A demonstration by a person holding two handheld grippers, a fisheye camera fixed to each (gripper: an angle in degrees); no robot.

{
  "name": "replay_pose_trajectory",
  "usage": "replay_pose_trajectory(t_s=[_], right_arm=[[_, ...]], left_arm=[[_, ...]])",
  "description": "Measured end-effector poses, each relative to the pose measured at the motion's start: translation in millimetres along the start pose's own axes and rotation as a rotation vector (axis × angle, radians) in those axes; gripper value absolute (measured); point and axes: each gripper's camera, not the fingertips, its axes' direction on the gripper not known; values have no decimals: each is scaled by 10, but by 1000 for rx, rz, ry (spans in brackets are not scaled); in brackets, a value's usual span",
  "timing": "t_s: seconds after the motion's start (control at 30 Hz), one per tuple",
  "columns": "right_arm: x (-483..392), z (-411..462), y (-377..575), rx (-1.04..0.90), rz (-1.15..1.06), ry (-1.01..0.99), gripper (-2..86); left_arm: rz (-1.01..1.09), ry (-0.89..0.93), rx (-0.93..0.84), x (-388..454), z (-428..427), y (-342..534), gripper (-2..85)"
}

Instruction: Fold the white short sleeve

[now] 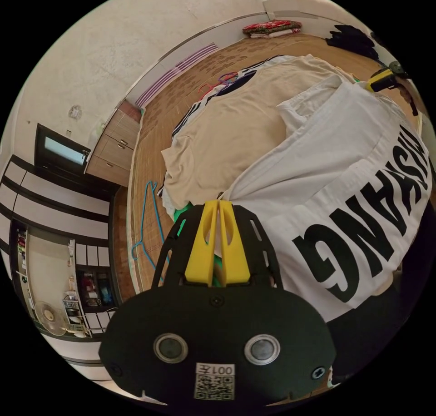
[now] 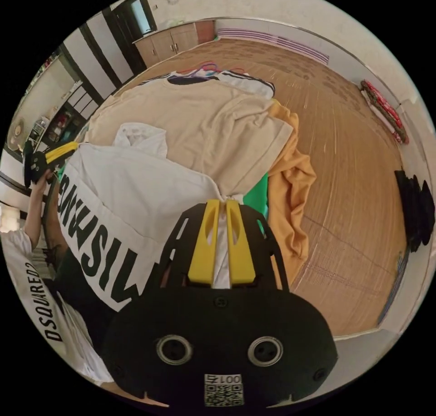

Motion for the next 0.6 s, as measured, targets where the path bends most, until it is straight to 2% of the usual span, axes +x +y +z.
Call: replay_pose_trajectory(t_s=[0.33, 0.5, 0.6], right_arm=[[123, -783, 468, 327, 37, 132, 18], [399, -501, 274, 232, 80, 167, 18], [585, -136, 160, 130, 102, 125, 19]], left_arm=[[-110, 38, 145, -405, -198, 281, -10], [-58, 64, 111, -485, 86, 79, -10], [1, 64, 5, -462, 430, -18, -9]])
